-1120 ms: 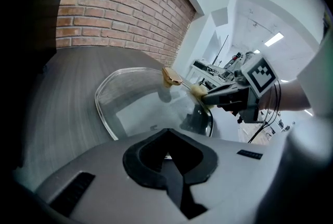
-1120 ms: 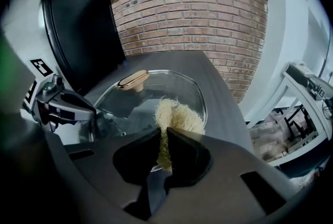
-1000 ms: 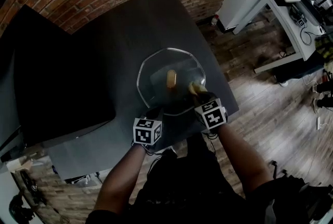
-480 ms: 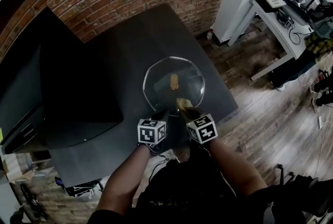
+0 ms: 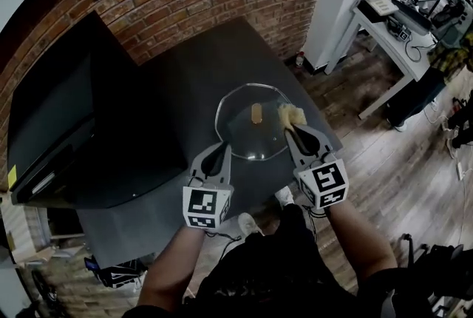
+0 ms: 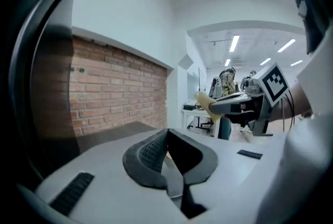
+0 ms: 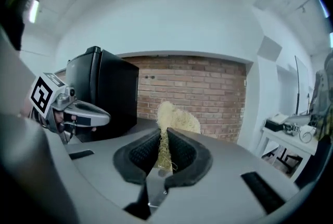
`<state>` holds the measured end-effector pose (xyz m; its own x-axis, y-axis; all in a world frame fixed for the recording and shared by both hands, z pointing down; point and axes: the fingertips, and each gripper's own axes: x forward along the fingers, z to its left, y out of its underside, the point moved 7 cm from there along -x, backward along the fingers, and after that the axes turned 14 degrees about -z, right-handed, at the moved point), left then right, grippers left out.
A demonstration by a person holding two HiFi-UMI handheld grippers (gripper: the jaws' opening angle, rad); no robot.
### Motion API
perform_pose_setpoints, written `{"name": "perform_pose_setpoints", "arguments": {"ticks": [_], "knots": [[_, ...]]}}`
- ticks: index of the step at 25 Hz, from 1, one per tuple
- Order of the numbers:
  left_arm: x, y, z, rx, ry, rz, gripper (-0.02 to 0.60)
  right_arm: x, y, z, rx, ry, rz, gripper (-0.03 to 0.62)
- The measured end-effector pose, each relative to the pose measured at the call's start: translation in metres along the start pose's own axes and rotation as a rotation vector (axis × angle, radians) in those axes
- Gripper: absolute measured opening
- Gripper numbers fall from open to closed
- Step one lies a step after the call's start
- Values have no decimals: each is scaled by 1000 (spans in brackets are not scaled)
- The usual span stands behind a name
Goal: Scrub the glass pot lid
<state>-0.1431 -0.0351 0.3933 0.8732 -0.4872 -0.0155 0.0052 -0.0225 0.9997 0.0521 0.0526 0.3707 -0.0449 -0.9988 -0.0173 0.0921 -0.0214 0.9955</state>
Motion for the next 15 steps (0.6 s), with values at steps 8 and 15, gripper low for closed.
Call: {"name": "perform_pose_setpoints", "arguments": {"ticks": [8, 15], "knots": [[-35, -95, 1, 179, -66, -224, 31, -22, -95, -4, -448, -90, -182, 44], [-52, -115, -38, 193, -165, -257, 31, -50, -104, -6, -247, -131, -294, 44]]}}
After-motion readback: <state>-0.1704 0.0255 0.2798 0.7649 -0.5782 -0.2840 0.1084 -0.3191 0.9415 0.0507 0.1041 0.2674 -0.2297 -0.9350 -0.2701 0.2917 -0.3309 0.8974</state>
